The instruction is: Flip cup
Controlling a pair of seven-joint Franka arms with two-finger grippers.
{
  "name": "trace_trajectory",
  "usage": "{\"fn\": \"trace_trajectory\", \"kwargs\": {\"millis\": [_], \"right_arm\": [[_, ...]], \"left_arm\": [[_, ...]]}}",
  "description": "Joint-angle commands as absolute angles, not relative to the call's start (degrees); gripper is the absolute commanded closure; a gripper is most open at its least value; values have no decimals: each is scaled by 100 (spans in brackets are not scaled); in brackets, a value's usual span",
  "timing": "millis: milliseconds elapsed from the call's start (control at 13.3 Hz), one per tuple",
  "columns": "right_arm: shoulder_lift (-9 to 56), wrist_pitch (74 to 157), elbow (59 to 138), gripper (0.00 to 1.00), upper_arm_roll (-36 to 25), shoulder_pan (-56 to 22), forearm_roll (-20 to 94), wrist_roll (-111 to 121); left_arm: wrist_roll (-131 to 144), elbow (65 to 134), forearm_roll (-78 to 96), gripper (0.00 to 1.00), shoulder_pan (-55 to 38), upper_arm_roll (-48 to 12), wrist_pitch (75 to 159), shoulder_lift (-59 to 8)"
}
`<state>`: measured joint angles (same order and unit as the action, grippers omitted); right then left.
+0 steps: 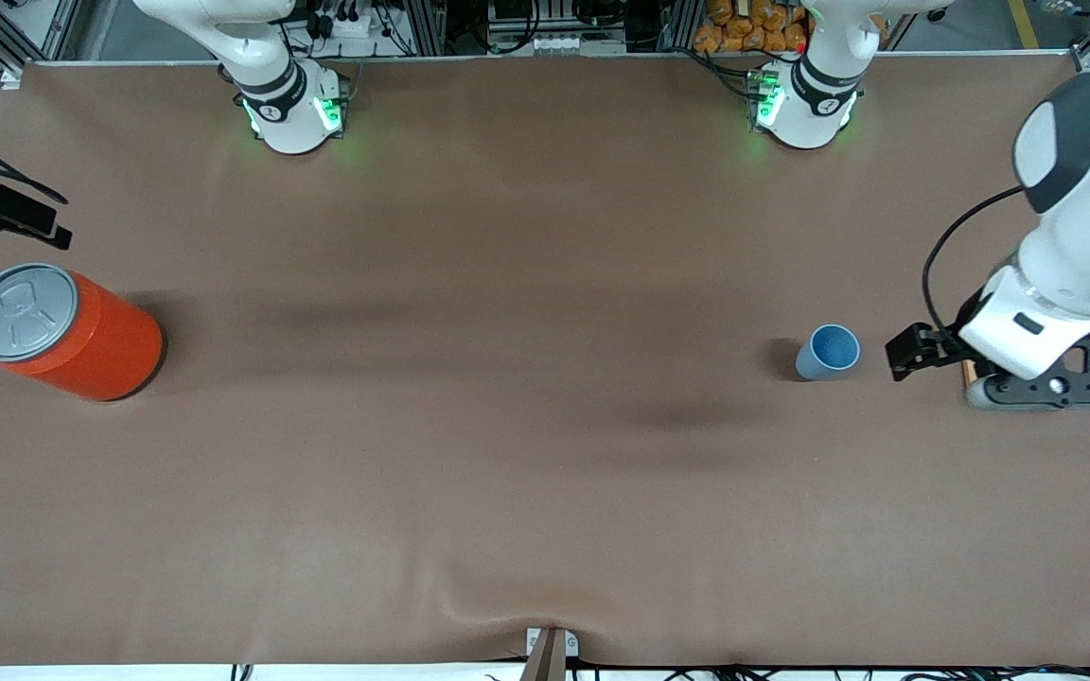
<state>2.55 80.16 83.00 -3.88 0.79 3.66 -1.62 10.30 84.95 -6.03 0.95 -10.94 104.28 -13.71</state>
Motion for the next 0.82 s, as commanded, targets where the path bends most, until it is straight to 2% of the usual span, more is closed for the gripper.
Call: {"fn": "trace_trajectory", "kwargs": {"millis": [0, 150, 600, 750], "right_arm": [[176, 7954, 8297, 0, -387, 123, 448, -237], [176, 7954, 8297, 0, -387, 123, 448, -237], [176, 7954, 8297, 0, -387, 132, 448, -237], [185, 7954, 8297, 0, -387, 123, 448, -237]], "left_arm": [[1054, 8455, -571, 0, 185, -1239, 10143, -1187], [1072, 8464, -589, 0, -51, -1082, 9907, -976], [984, 8525, -563, 0, -904, 7, 8930, -274], [976, 8543, -554, 0, -914, 26, 8790, -106]]}}
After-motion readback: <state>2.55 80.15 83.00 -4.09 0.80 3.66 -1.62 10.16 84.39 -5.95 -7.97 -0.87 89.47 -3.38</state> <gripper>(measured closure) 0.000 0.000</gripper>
